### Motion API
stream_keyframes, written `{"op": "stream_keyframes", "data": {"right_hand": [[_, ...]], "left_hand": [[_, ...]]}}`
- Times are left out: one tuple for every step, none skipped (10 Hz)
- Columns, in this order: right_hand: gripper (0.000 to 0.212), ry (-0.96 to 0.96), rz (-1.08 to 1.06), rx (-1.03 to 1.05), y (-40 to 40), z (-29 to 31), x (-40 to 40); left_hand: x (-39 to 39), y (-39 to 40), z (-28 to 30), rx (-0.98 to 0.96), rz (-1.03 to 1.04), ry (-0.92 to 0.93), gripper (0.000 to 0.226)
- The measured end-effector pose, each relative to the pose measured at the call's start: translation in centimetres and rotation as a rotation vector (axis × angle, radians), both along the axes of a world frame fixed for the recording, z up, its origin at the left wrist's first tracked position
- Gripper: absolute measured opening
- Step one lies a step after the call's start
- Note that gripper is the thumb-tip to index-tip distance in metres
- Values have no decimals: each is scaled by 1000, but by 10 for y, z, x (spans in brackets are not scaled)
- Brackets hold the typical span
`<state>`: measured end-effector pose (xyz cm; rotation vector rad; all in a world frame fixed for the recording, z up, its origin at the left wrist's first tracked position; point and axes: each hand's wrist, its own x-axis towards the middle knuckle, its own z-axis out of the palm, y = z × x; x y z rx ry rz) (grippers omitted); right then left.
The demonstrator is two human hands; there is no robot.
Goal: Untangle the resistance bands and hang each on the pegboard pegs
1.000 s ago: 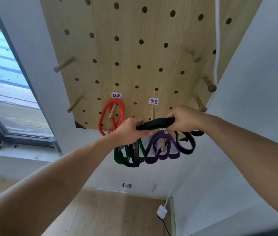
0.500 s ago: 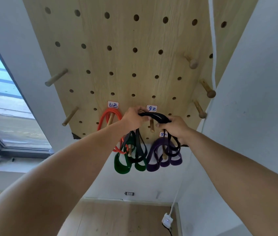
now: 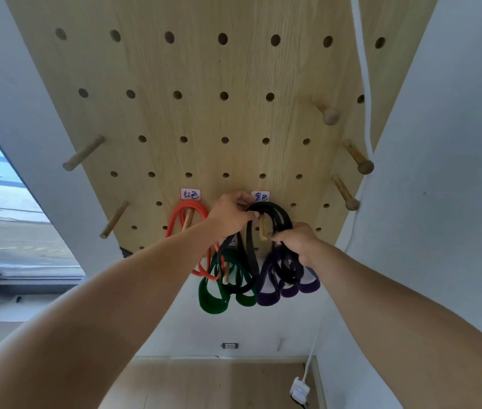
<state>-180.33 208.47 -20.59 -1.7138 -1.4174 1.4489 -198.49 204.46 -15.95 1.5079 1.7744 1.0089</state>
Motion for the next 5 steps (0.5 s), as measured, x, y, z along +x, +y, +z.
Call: {"op": "stream_keyframes", "data": {"right_hand": [[71,-67,84,-17,-4,7,-2],[80,-65,96,119,-4,14,0],[84,-99,105,220,-3,25,5],[84,-144,131,264,1,27,11],[78,-152,125,263,-2,29,15]], "left_hand": [[-8,-7,-5,-81,-19,-29,45],[-14,-8,-13,-123,-9,5,55],[-19,-8,-18,-147,20,-9,56],[-22,-7,-22,-165,43,-44,56],[-22,-6,-23,-150,97,-75,54]]}}
